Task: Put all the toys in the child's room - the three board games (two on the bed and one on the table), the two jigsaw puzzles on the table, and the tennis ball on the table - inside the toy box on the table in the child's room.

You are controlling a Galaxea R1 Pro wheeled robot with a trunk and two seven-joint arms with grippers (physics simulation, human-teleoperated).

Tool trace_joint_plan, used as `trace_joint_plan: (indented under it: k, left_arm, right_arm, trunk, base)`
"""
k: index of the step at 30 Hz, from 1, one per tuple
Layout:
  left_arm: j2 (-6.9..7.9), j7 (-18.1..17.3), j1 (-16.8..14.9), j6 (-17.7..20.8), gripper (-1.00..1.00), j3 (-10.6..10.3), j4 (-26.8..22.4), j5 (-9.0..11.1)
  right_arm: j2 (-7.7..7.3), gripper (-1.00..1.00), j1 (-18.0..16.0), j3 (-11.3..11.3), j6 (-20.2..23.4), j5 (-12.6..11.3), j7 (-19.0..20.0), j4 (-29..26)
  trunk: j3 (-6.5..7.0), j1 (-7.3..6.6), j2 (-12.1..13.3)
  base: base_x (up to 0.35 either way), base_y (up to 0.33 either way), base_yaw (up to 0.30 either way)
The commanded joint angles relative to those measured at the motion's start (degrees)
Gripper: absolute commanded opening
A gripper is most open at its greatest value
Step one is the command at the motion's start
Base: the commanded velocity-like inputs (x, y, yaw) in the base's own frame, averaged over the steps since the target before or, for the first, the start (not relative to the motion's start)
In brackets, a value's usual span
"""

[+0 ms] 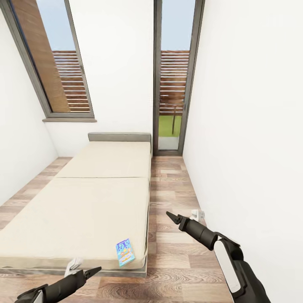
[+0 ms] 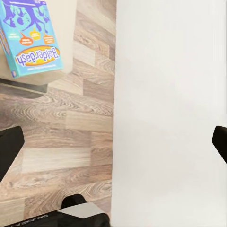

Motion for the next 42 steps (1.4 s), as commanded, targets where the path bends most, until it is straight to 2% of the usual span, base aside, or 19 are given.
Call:
trace_joint_plan:
  k: [1,13,24,28,29,30,32,37,42]
  left_arm:
    - [0.00,-0.4,0.0,0.5,1.00,0.1,0.1,0.2]
    - [-0.02,-1.4,0.0,0.4,1.00,0.2,0.2,0.2]
    - [0.01,-1.0,-0.2,2.3,1.00,0.2,0.1,0.7]
    - [0.23,-1.2,-0.9,5.7,1.00,0.2,-0.5,2.5]
    - [0.50,-1.2,-2.0,7.2,1.00,0.2,-0.8,3.8]
    - [0.50,-1.2,-2.0,7.2,1.00,0.2,-0.8,3.8]
    - [1.12,-1.4,-4.2,9.2,1.00,0.2,-1.2,6.0]
    - [2.05,-1.6,-6.2,10.9,1.00,0.2,-1.4,9.4]
    - [2.98,-2.0,-6.9,11.5,1.00,0.1,-1.5,11.2]
  right_arm:
    - [0.07,1.00,0.0,-0.2,0.5,-0.3,0.1,0.0]
    - [0.05,1.00,0.0,-0.1,0.4,-0.4,0.2,0.0]
    - [0.07,1.00,0.0,0.1,0.5,-0.4,0.2,-0.7]
    - [0.04,1.00,0.0,0.0,0.6,-0.4,0.2,-0.7]
    - [0.04,1.00,0.0,0.0,0.6,-0.4,0.2,-0.7]
    - [0.04,1.00,0.0,0.0,0.6,-0.4,0.2,-0.7]
    - [0.03,1.00,0.0,0.0,0.6,-0.4,0.2,-0.7]
    - [0.03,1.00,0.0,-0.1,0.7,-0.4,0.2,-0.8]
    - [0.02,1.00,0.0,-0.2,0.8,-0.4,0.2,-0.8]
  trunk:
    - [-0.12,0.03,-0.1]
    - [-0.12,0.03,-0.1]
    - [-2.10,2.45,-4.5]
    - [-2.81,3.33,-6.1]
    - [-2.99,3.55,-6.5]
    - [-3.17,3.77,-6.9]
    - [-3.53,4.21,-7.7]
    - [-4.43,5.31,-9.7]
    - [-5.33,6.40,-11.8]
  base:
    - [0.000,0.000,0.000]
    - [0.000,0.000,0.000]
    - [0.000,0.000,0.000]
    - [0.000,0.000,0.000]
    - [0.000,0.000,0.000]
    - [0.000,0.000,0.000]
    - [0.000,0.000,0.000]
    - [0.000,0.000,0.000]
    - [0.000,0.000,0.000]
